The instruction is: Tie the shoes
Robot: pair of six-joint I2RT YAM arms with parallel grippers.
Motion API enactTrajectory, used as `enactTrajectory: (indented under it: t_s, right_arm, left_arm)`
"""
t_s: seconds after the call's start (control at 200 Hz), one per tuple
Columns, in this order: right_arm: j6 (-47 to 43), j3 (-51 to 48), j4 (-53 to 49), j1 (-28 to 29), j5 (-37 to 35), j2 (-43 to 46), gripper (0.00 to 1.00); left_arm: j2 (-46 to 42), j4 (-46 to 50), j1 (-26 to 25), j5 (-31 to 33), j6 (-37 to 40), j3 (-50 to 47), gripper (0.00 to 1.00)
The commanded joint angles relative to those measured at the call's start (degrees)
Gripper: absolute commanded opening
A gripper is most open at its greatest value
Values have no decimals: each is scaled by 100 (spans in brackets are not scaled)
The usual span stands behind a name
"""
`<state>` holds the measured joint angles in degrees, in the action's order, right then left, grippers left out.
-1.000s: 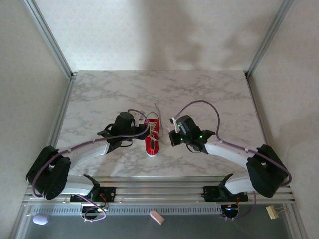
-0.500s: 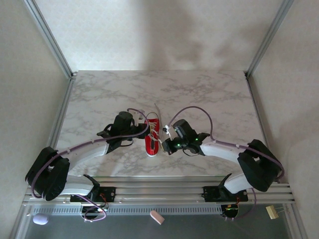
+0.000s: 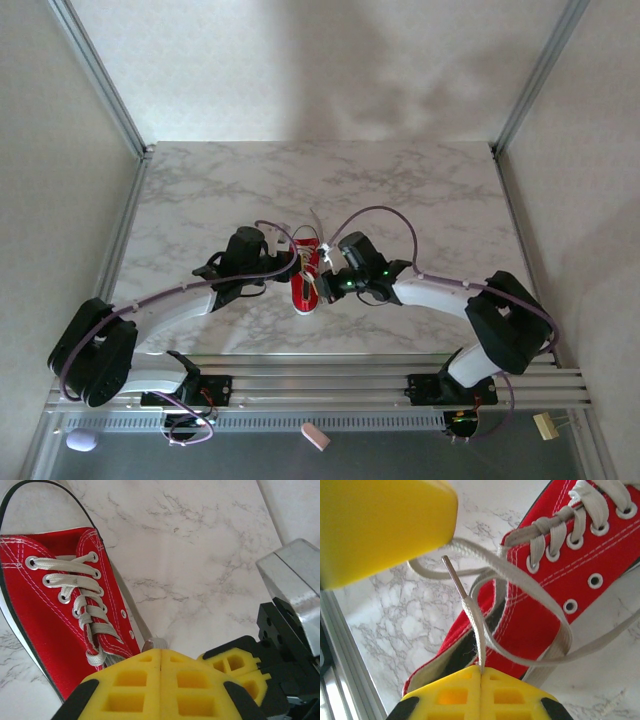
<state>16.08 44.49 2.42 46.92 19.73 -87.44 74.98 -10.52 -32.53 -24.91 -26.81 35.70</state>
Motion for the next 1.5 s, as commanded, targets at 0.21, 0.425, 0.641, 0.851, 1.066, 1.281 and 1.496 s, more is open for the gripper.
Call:
enactTrajectory:
  t_s: [0.21, 0.425, 0.641, 0.851, 1.066, 1.281, 1.496]
  right_arm:
    - [130, 377, 110, 56, -74, -300, 0]
    - [173, 328, -37, 63, -191, -304, 0]
    - [506, 186, 457, 61, -404, -291, 0]
    - [824, 35, 1281, 56, -174, -360, 0]
    - [874, -295, 1945, 59, -152, -461, 0]
    - [923, -456, 2655, 63, -240, -711, 0]
    - [914, -520, 2946, 55, -357, -740, 0]
  left_arm:
    - [-227, -169, -17, -190, 135, -93, 0]
    - [-264, -186, -16, -203, 135, -112, 0]
    - [-229, -231, -54, -314, 134, -160, 0]
    - [-305, -246, -72, -313, 104, -239, 0]
    - [-317, -250, -70, -300, 72, -230, 3]
    - [-451, -153, -61, -145, 87, -177, 15]
    - [-717, -159, 23, 32, -18, -195, 31]
